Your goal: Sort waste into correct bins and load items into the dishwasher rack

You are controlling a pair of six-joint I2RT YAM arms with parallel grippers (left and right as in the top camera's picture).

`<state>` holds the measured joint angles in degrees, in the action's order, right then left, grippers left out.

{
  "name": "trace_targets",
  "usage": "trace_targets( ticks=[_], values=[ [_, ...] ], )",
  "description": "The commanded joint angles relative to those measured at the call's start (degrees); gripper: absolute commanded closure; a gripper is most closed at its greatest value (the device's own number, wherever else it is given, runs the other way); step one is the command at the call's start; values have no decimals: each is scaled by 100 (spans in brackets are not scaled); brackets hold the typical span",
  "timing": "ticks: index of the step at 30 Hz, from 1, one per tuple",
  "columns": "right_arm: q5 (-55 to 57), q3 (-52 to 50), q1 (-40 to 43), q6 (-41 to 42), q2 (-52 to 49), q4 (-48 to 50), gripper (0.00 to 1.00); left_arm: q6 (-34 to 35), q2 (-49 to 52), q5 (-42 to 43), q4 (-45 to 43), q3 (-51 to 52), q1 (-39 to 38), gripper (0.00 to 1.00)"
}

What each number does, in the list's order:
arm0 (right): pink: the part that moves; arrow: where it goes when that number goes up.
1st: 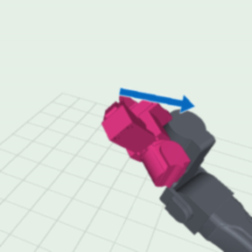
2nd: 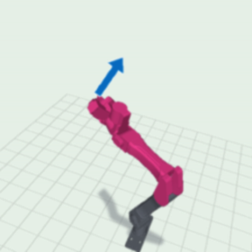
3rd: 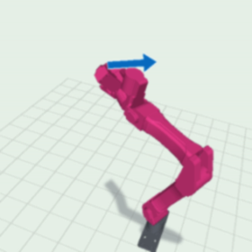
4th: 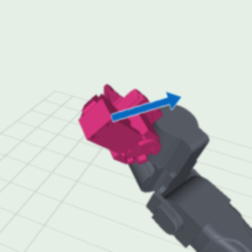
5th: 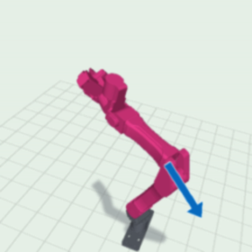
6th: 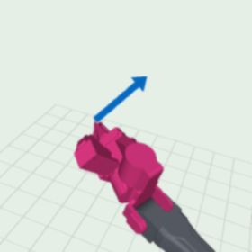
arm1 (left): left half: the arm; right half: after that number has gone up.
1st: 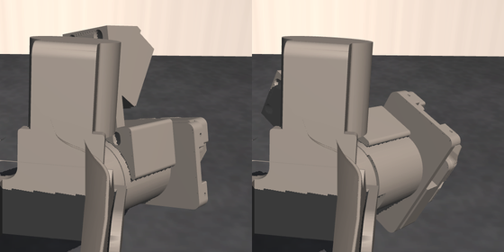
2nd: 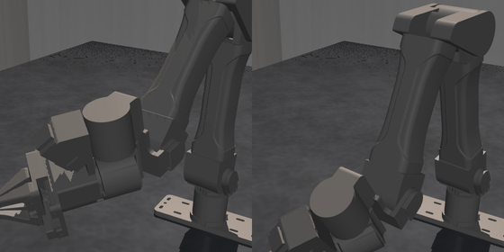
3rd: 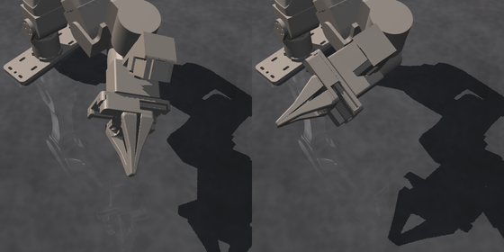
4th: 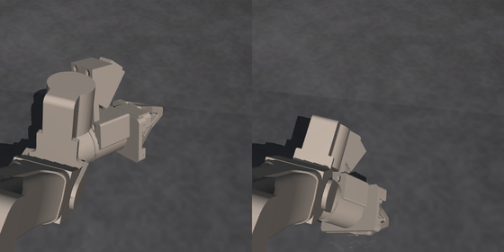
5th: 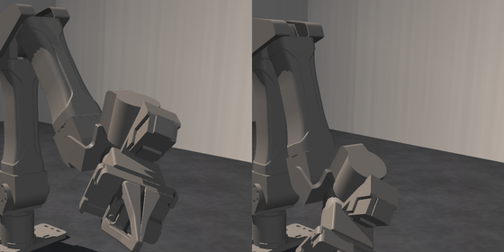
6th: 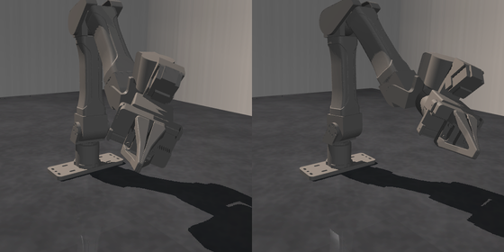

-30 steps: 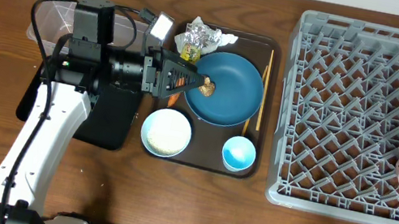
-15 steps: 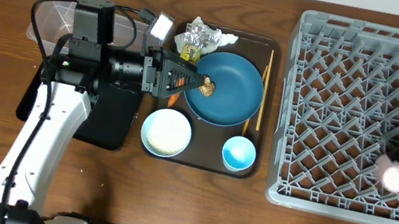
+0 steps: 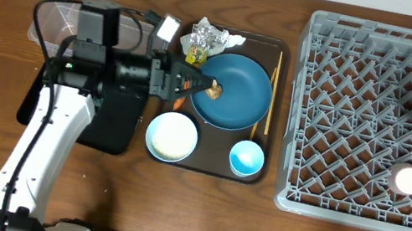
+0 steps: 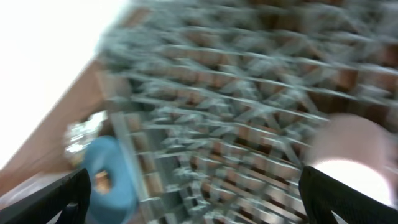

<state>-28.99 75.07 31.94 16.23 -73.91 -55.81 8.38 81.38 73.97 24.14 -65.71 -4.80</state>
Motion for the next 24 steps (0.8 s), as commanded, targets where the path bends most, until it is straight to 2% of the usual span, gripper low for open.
trace_targets(
  ticks=[1,5,7,8,10,14,19,24],
  values=[
    [-1123,90,-254,-214,83,149,1,-634,-81,-2055,584,-105,-562,1],
    [-1176,90,-595,-166,81,354,1,-1104,-39,-4953,1346,-105,-1648,1],
    [-1172,90,-772,-166,81,485,1,-1228,24,-5897,1478,-105,-2218,4],
    [-1165,90,-844,-166,79,553,1,-1268,74,-6271,1482,-103,-2538,8],
    [-1130,90,-979,-162,79,721,1,-1292,199,-6677,1408,-103,-3038,15],
    [-1130,90,-1099,-142,79,892,1,-1287,588,-7110,1191,-103,-3611,21],
    [-1132,90,-1104,-149,79,826,1,-1263,1239,-7051,962,-103,-3757,41],
    [-1132,90,-1104,-146,79,820,1,-1266,1746,-6308,822,-103,-3755,42]
  ],
)
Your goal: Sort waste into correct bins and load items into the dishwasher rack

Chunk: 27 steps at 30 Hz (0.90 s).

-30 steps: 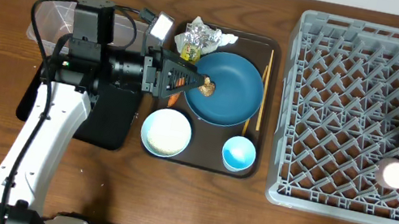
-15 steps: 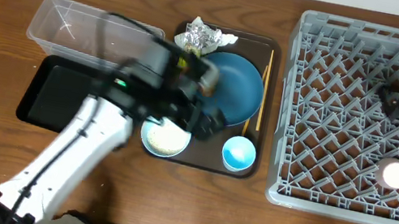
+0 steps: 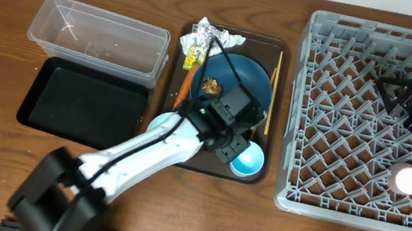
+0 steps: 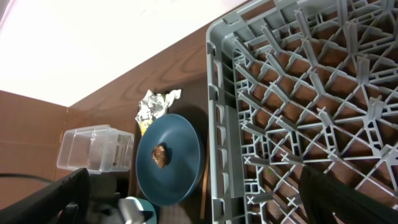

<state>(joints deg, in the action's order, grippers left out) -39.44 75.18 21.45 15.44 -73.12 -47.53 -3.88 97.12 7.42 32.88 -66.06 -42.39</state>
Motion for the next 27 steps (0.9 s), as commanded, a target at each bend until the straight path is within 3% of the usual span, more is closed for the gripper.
trace_targets(
  ticks=[1,3,8,15,19,22,27],
  values=[
    [-85,79,-55,-68,0,-9,1,-39,258,492,-87,-68,4,45],
    [-87,79,-55,-68,0,-9,1,-39,363,525,-92,-68,4,54],
    [-87,79,-55,-70,0,-46,1,-33,339,525,-87,-85,7,89],
    [-90,79,-55,-240,0,-153,1,249,-337,525,435,-444,153,94],
    [-87,79,-173,-516,0,-380,1,295,-1047,721,546,-608,640,94],
    [-59,74,-466,-658,-9,-481,1,310,-1523,1696,356,-608,1377,94],
    [-48,72,-1272,-752,-76,-348,5,439,-1631,4155,107,-608,2647,94]
  ],
)
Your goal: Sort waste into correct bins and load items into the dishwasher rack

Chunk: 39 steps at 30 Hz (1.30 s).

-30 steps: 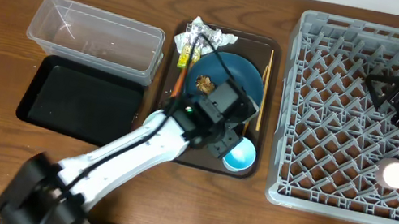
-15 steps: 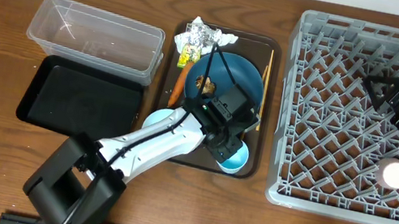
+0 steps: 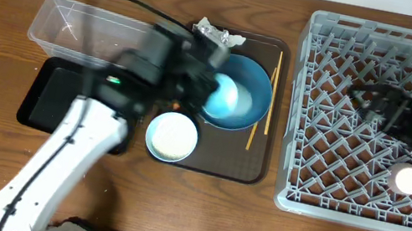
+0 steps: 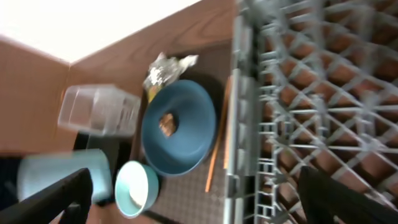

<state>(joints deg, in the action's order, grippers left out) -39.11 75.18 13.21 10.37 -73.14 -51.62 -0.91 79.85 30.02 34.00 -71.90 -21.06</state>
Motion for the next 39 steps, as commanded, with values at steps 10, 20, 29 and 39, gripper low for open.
trace_targets(
  ticks=[10,20,29,39],
  values=[
    [-1123,72,-2516,-1574,-262,1060,4,138,391,4900,11,-24,1331,94],
    [-2361,72,-3180,-2105,-267,1587,2,162,389,6002,-444,-24,1349,94],
    [-2481,72,-3414,-2135,-267,1672,17,160,389,6002,-481,-24,1349,94],
    [-2227,72,-3571,-2138,-264,1696,46,162,389,5989,-688,-24,1351,57]
  ],
)
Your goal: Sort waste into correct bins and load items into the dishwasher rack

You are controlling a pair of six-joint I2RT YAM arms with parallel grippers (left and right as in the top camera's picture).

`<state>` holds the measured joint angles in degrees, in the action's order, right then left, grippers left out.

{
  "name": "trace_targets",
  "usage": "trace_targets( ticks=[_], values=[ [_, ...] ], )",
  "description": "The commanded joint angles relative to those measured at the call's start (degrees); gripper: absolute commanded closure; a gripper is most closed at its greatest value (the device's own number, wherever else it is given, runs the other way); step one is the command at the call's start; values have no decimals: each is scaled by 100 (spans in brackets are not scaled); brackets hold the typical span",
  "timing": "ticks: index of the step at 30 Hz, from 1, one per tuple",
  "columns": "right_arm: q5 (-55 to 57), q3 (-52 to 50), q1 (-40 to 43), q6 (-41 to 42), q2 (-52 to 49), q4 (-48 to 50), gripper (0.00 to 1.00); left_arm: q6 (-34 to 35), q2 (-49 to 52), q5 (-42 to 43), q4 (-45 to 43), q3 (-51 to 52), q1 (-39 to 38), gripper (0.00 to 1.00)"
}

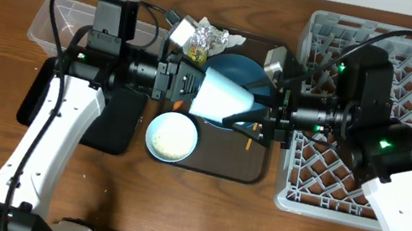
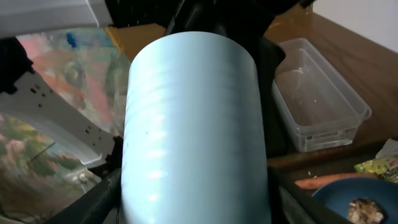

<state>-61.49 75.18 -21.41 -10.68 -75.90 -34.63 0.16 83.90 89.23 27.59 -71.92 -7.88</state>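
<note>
A light blue cup (image 1: 221, 101) hangs sideways above the brown tray (image 1: 214, 166), held between both grippers. My left gripper (image 1: 186, 82) is shut on its wide left end. From the right, my right gripper (image 1: 261, 118) is shut on the narrow end. In the right wrist view the cup (image 2: 193, 124) fills the frame, with my dark fingers (image 2: 109, 196) on either side of it. The blue plate (image 1: 240, 69) with a food scrap (image 2: 364, 208) lies under the cup. A carrot (image 2: 323, 182) sits by the plate. The grey dishwasher rack is at the right.
A crumpled foil wrapper (image 1: 199, 36) lies at the tray's back. A white bowl (image 1: 172, 137) stands at the tray's front left. Chopsticks (image 1: 250, 143) peek out under the right gripper. The clear bin (image 1: 57, 17) and the black bin (image 1: 114, 129) are at the left.
The right gripper was open over the rack; it now sits over the tray, shut on the cup's right end. The left gripper still holds the cup, now lying sideways.
First the cup stood at the tray's front right, the left gripper was by the plate's left edge and the right arm was over the rack. Then the left gripper was at the cup. Then it held the cup above the plate. Now both grippers hold it.
</note>
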Motion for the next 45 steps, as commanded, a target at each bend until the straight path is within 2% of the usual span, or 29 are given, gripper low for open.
trace_targets(
  ticks=[1,2,3,4,6,9,18,27,30,35,40,45],
  values=[
    [101,72,-103,-33,13,-9,46,55,-15,48,-63,-22,33,38],
    [210,72,-90,-33,17,-24,47,55,-15,-22,-74,-22,33,33],
    [289,74,-68,-31,31,-33,48,57,-15,-103,-74,-22,33,21],
    [398,74,-28,-31,50,-52,48,55,-15,-205,-74,-22,33,1],
    [577,74,90,2,122,-74,51,55,-15,-511,-74,-22,33,2],
    [999,74,426,280,291,-188,51,55,-15,-922,-74,-22,33,2],
    [3340,74,2365,1196,802,-1379,53,55,-15,-1222,-72,-22,48,2],
    [5265,74,4623,3241,671,-2072,52,55,-15,-1222,-72,-22,48,2],
    [5541,74,5237,3698,496,-2262,52,55,-13,-1222,-70,-20,48,2],
    [5569,74,5980,3818,72,-2295,51,55,-13,-1220,-68,-20,48,2],
    [5571,74,6314,3897,-306,-2247,52,55,-13,-1220,-68,-20,48,2],
    [5637,74,6520,3897,-680,-2288,44,55,-13,-1220,-24,-20,48,2]
  ],
)
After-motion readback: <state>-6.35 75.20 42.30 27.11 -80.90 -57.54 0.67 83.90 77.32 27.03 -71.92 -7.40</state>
